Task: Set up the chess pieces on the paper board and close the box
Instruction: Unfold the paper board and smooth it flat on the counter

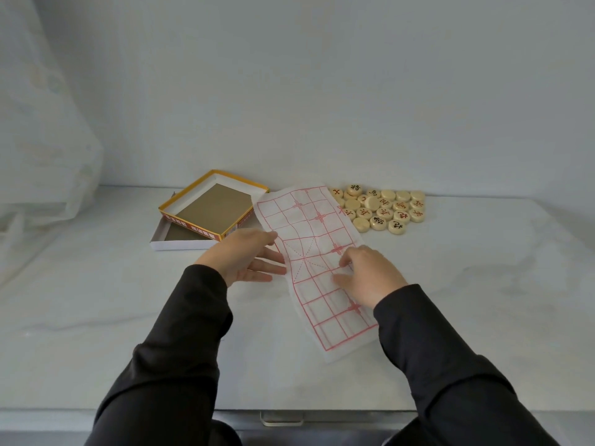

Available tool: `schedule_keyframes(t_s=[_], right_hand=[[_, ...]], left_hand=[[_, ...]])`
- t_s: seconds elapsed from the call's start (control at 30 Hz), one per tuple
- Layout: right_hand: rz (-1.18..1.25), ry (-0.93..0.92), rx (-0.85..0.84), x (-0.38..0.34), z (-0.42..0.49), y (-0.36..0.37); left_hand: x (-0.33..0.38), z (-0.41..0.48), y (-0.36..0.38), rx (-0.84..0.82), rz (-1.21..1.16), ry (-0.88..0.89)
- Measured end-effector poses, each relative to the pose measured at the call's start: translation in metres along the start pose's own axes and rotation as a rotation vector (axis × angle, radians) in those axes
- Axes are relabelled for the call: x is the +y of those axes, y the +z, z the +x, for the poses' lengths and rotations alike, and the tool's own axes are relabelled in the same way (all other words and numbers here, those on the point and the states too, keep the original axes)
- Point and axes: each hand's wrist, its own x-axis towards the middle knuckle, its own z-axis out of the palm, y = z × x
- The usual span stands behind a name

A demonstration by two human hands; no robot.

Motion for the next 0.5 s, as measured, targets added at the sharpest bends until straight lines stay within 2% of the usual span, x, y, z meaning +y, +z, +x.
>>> schedule_keyframes(t_s=[0.1, 0.23, 0.33, 0.5], right_hand=[[-0.045, -0.079, -0.117, -0.01, -0.015, 0.003], [-0.237, -0.124, -0.185, -0.029, -0.023, 0.019], [-0.276, -0.106, -0.161, -0.033, -0.019, 0.026], [-0.189, -0.094, -0.088, -0.033, -0.016, 0.028]], left_hand=[[0.001, -0.002, -0.007, 0.079, 0.108, 0.04], [0.001, 0.001, -0.008, 0.131, 0.212, 0.072], [0.0, 0.006, -0.003, 0.09, 0.301, 0.054], [-0.004, 0.013, 0.0, 0.101, 0.386, 0.101]])
